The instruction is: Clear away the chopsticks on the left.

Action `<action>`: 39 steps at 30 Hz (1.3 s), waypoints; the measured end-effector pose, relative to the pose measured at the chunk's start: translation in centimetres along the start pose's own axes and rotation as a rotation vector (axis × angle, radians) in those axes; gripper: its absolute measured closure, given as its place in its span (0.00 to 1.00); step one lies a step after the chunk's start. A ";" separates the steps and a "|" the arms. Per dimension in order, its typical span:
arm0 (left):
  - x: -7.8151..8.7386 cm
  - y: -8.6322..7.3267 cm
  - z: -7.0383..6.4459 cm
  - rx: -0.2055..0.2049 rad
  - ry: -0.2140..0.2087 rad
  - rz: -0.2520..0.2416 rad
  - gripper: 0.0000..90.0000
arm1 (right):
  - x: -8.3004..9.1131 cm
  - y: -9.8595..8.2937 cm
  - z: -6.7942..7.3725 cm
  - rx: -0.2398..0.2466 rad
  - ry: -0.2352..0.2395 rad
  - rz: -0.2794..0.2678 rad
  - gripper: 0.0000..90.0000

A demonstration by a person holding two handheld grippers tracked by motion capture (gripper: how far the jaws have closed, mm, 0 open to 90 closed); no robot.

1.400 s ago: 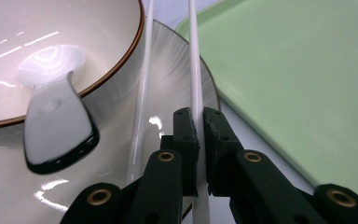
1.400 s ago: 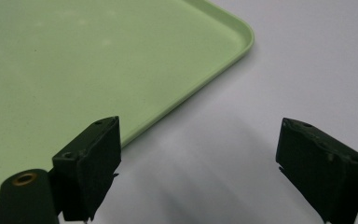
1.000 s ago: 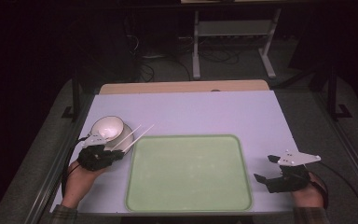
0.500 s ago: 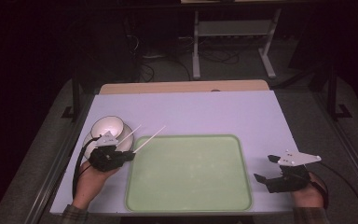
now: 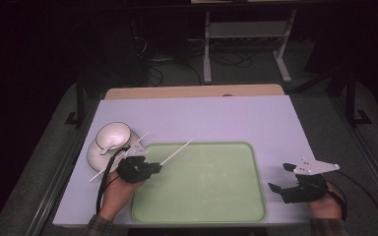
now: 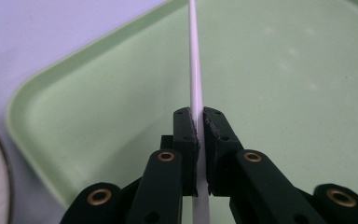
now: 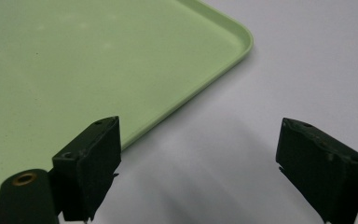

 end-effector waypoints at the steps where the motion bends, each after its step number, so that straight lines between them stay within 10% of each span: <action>1: -0.1 0.0 -0.1 -0.001 0.001 0.003 0.94 | 0.0 0.0 0.0 0.000 0.001 0.000 0.14; 17: -2.2 -1.2 0.0 -0.030 0.024 0.075 0.93 | -0.1 0.0 0.0 0.005 0.002 0.003 0.15; 39: -1.9 -0.9 -0.1 -0.026 0.017 0.042 0.83 | 0.0 0.0 0.0 0.005 0.001 0.000 0.15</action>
Point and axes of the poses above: each handheld gripper's, and its own axes: x roughly backward along the jaws, y roughly out of its top, z roughly to its left, the point moved 8 cm from there along -x, roughly forward along the jaws, and after that the axes turned 12 degrees about y, right-handed, at the moved point
